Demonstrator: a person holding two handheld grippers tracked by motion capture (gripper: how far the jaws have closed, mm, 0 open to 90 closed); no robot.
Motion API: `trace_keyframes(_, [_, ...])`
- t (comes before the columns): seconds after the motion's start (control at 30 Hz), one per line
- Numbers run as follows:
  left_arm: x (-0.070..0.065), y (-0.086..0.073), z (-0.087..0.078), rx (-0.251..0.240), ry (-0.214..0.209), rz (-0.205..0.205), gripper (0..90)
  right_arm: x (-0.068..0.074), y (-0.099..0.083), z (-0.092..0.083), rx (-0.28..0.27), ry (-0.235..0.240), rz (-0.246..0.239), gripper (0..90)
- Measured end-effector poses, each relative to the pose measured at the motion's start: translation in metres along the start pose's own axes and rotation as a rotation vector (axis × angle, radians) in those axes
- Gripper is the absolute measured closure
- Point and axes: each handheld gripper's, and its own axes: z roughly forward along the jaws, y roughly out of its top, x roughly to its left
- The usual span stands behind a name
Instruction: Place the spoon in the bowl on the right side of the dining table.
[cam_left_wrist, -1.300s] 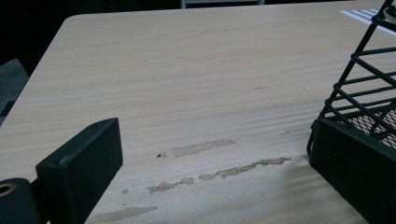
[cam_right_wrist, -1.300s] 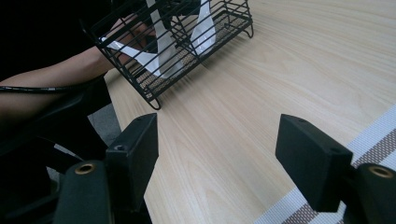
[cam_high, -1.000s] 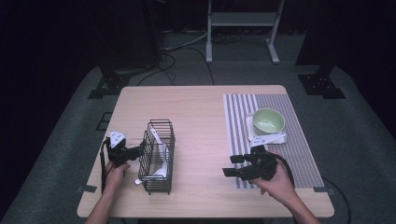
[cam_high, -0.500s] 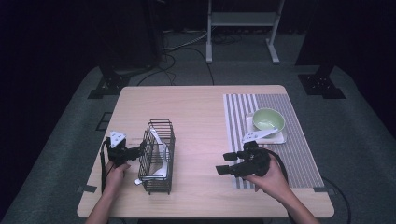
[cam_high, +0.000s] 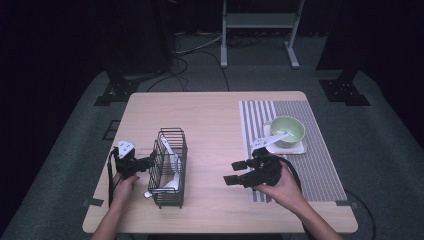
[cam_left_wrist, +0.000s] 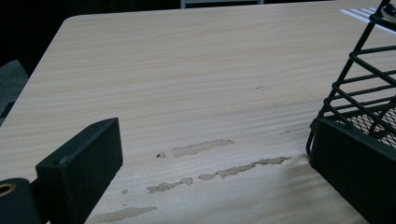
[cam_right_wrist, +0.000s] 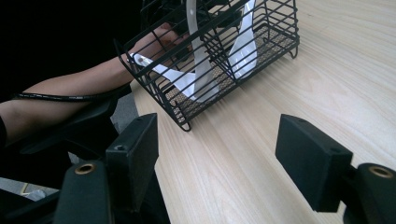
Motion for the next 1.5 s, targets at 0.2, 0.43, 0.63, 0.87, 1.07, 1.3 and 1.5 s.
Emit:
trace_keyframes(0.2, [0.0, 0.0, 0.0, 0.001, 0.0, 0.001, 1.6, 0.004, 0.008, 0.005, 0.008, 0.008, -0.013, 29.1])
trace_keyframes(0.43, [0.0, 0.0, 0.0, 0.001, 0.0, 0.002, 1.6, 0.008, 0.016, 0.01, 0.013, 0.021, -0.015, 29.1])
trace_keyframes(0.63, [0.0, 0.0, 0.0, 0.0, -0.001, 0.0, 1.6, 0.011, 0.022, 0.015, 0.014, 0.026, -0.019, 29.2])
trace_keyframes(0.87, [0.0, 0.0, 0.0, 0.0, -0.001, 0.001, 1.6, 0.012, 0.026, 0.02, 0.032, 0.024, -0.024, 29.2])
trace_keyframes(1.07, [0.0, 0.0, 0.0, 0.0, -0.002, 0.0, 1.6, 0.013, 0.029, 0.022, 0.034, 0.032, -0.024, 29.2])
trace_keyframes(1.3, [0.0, 0.0, 0.0, 0.0, -0.002, 0.0, 1.6, 0.015, 0.033, 0.029, 0.045, 0.034, -0.036, 29.2])
trace_keyframes(1.5, [0.0, 0.0, 0.0, 0.0, -0.003, 0.002, 1.6, 0.017, 0.038, 0.035, 0.055, 0.041, -0.041, 29.2])
